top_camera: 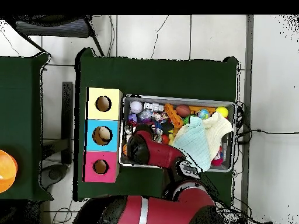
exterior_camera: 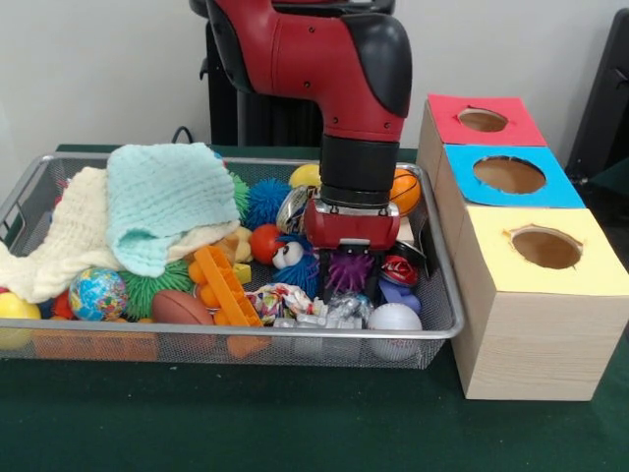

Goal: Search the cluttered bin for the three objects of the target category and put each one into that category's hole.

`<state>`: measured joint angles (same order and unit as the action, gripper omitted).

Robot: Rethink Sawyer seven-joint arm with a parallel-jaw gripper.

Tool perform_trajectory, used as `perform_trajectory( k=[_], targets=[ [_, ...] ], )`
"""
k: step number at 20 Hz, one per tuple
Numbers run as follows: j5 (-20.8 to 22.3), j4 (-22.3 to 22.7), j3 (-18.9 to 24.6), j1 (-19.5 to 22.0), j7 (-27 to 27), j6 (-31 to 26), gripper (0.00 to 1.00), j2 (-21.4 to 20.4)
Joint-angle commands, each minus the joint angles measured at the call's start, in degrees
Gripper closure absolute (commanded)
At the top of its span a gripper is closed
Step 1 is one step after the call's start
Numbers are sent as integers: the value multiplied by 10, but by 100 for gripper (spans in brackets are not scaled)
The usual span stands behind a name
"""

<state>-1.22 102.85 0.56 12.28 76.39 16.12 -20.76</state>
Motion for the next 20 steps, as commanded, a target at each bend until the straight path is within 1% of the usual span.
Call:
perform_trajectory(
  k=[1,4,6,9,10,11,14,16,20],
  targets=[
    [53,-8,69,5,153,110,0,71],
    [42,3,43,-17,163,143,0,58],
    [34,14,22,-36,172,203,0,56],
    [11,39,-11,-67,180,287,0,46],
    [5,47,-21,-76,179,312,0,40],
    [-2,53,-28,-84,178,321,0,36],
    [-10,53,-33,-91,168,289,0,33],
    [-23,53,-39,-99,163,291,0,36],
    [-37,53,-45,-110,157,283,0,29]
  ],
)
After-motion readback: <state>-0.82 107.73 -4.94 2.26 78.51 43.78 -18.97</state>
